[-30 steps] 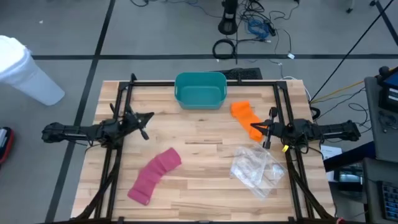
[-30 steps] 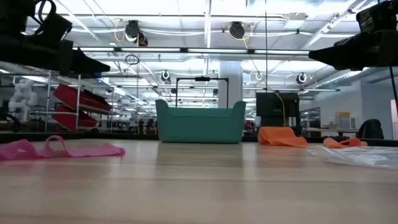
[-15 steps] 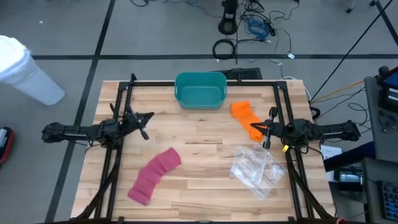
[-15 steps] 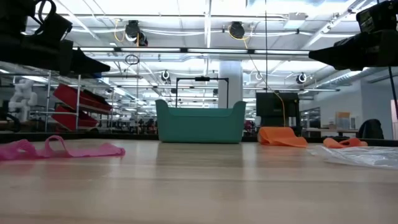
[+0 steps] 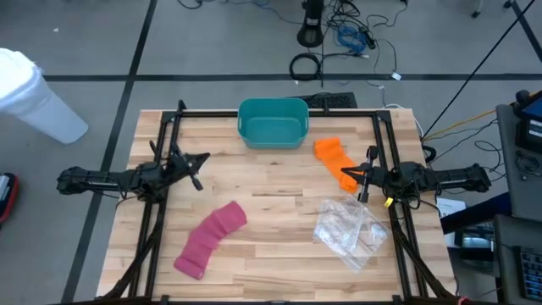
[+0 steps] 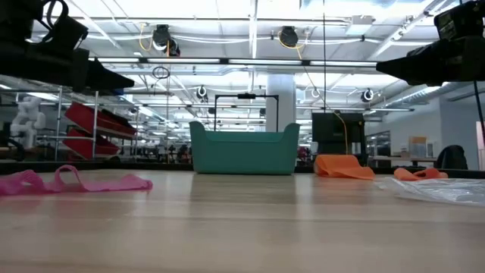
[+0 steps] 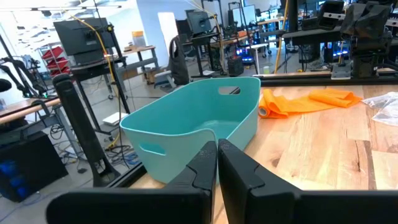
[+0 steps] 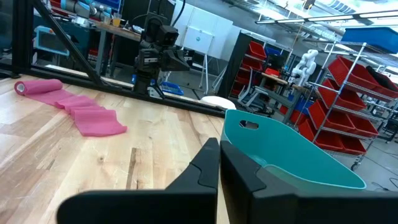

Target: Roll bandage

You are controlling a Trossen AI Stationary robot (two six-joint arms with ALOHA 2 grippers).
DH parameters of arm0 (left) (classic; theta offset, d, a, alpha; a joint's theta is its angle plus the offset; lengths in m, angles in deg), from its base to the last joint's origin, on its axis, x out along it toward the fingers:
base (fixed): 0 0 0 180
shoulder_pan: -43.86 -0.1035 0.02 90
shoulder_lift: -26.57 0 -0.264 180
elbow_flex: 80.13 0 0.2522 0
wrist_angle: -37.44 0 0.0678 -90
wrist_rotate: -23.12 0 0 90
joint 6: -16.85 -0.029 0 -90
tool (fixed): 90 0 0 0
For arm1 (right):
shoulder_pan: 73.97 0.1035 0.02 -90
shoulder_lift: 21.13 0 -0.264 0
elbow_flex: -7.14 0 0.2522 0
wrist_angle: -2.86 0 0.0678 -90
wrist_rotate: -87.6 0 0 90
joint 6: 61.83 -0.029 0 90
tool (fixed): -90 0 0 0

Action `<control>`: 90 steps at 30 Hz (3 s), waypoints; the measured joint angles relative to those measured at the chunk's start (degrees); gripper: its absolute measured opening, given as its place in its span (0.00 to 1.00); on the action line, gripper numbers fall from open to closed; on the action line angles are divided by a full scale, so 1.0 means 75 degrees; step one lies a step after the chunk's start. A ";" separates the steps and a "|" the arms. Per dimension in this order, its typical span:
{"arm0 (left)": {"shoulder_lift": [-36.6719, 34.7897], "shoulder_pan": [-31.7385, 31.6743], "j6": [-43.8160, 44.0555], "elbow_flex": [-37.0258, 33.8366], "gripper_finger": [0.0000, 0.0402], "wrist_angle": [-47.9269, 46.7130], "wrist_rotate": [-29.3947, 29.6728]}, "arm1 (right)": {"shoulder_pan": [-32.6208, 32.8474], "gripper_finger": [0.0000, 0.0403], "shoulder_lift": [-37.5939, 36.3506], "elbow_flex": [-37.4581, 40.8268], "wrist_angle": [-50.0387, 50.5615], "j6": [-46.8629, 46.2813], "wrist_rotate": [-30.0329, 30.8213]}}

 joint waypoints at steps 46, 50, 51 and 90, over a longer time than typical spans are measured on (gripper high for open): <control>0.0003 0.0000 0.0000 0.0000 0.06 0.0000 -0.0003 | 0.0000 0.00 0.0001 0.0001 -0.0117 -0.1071 -0.0002; 0.0000 0.0003 0.0000 0.0000 0.06 0.0003 0.0000 | 0.0000 0.00 0.0000 0.0001 -0.0189 -0.1878 -0.0002; 0.0003 0.0000 -0.0001 0.0000 0.06 0.0000 -0.0003 | 0.0000 0.00 0.0001 0.0001 -0.0225 -0.1947 -0.0002; 0.0092 -0.0006 0.0213 0.0000 0.06 0.0994 -0.1402 | -0.0350 0.45 0.2634 -0.0285 -0.1386 -0.5386 0.0135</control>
